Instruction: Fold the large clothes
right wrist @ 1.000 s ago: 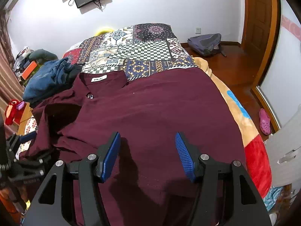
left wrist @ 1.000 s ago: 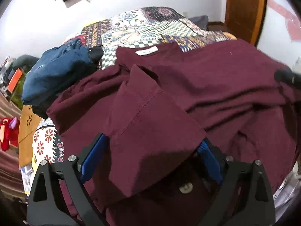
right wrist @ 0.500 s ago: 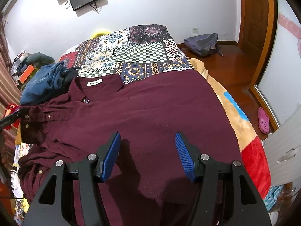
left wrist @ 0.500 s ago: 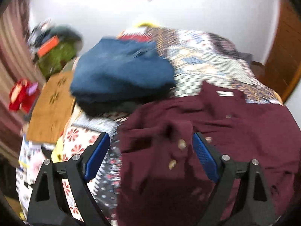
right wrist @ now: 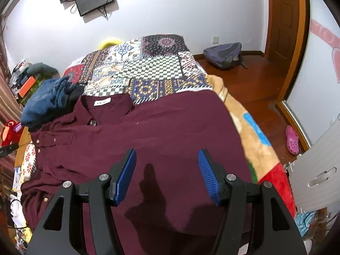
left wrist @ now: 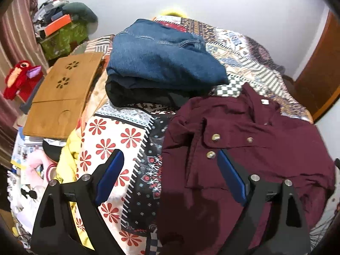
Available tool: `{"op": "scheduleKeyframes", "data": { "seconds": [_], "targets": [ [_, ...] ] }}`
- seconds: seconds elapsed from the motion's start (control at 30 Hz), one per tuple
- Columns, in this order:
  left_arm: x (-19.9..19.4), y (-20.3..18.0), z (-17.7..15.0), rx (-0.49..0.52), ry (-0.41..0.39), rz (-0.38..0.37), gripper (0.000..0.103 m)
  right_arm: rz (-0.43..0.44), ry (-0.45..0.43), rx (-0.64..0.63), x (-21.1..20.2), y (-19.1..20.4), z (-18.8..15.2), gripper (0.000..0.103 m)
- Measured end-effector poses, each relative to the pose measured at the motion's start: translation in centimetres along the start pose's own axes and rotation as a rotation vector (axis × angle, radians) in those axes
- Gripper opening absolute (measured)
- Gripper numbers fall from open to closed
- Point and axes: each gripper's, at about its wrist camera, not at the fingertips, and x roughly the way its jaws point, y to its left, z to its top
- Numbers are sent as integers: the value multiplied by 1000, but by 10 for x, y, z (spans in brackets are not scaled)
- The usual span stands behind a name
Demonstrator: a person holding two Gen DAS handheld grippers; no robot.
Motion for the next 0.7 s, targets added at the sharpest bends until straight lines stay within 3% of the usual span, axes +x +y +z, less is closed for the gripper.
{"op": "scheduleKeyframes", "data": {
  "seconds": [0.17,0.47,0.6,0.7],
  "targets": [
    [-18,13,-2,-17,-6,-16,90,-31,2,22,-13,-22,-2,57],
    [-49,47,-20,-58,-26,57,90,-77,29,23,-36,-49,-18,57],
    [-69,51,-35,-29,-53,104,90,-72,38,17,-45,-53,-31,57],
    [-81,53,-48,-20,-63,87,93,-59,50,16,-46,-53,-42,57]
  ]
}}
